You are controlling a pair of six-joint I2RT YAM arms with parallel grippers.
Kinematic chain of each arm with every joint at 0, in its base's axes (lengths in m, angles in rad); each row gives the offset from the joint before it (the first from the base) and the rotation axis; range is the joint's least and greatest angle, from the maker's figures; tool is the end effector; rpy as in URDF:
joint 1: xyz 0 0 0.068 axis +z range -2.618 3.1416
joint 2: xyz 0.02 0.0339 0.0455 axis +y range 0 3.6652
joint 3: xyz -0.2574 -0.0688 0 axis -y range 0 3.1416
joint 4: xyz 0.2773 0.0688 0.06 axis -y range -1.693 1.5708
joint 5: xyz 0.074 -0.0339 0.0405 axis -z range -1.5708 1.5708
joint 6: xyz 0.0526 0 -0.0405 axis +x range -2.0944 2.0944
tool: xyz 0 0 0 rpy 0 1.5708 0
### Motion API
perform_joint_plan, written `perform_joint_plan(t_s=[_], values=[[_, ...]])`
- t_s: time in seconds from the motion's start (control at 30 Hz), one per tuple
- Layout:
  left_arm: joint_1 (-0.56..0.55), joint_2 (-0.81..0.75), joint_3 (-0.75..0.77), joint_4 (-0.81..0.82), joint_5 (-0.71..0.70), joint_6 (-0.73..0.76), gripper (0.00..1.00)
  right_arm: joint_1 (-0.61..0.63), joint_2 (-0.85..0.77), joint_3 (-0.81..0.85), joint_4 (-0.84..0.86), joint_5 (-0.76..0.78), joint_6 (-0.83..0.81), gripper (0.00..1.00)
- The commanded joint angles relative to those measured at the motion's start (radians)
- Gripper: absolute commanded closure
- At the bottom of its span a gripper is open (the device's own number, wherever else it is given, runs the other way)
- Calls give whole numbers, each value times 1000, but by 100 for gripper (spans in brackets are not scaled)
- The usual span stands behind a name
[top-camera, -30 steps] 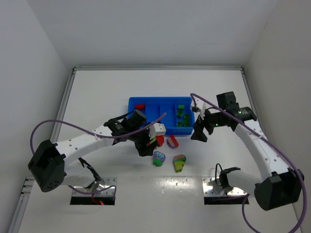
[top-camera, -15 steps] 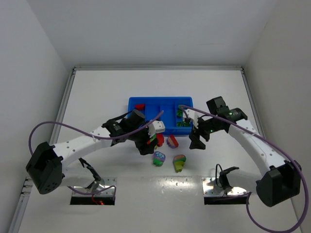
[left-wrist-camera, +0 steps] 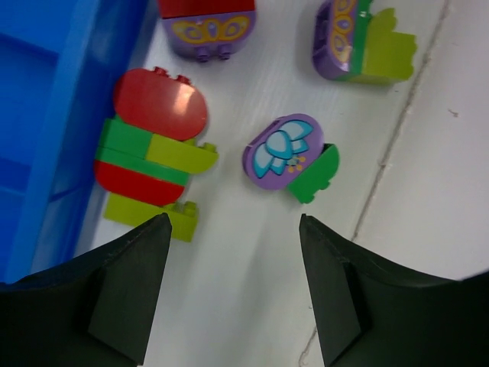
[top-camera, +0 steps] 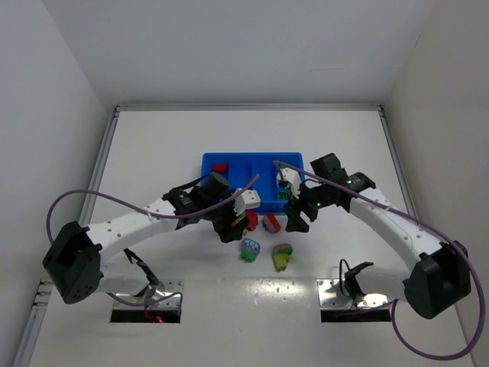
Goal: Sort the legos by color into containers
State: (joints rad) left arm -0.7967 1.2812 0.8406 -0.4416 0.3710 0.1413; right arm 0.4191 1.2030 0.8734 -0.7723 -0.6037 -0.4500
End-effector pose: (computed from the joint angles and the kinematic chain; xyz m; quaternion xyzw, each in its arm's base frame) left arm 0.1968 -0.2286 0.2012 0.4737 0.7971 -0.2712 0.2582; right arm 0.2274 0.1340 0.2161 -0.4536 0.8133 0.2857 0.2262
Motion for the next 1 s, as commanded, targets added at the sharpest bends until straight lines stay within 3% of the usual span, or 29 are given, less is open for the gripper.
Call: perform_joint_plan(t_s=[0.0,0.17,0.3,0.57,0.7,0.97], values=[[10,-63,38,30,-119,-28,26,87,59,1,189,59,276,28],[92,-103,38,-8,-242,-109,26,196,144,10,281,149,465,35],[129,-199,17,-5,-322,-118,23,293,178,-3,347,376,580,33],[139,-266,26,14,-386,-118,21,337,254,-51,453,619,700,31],[148,-266,26,32,-377,-128,21,337,299,-30,453,674,709,30],[157,-256,26,53,-377,-128,21,337,360,-30,482,639,709,30]])
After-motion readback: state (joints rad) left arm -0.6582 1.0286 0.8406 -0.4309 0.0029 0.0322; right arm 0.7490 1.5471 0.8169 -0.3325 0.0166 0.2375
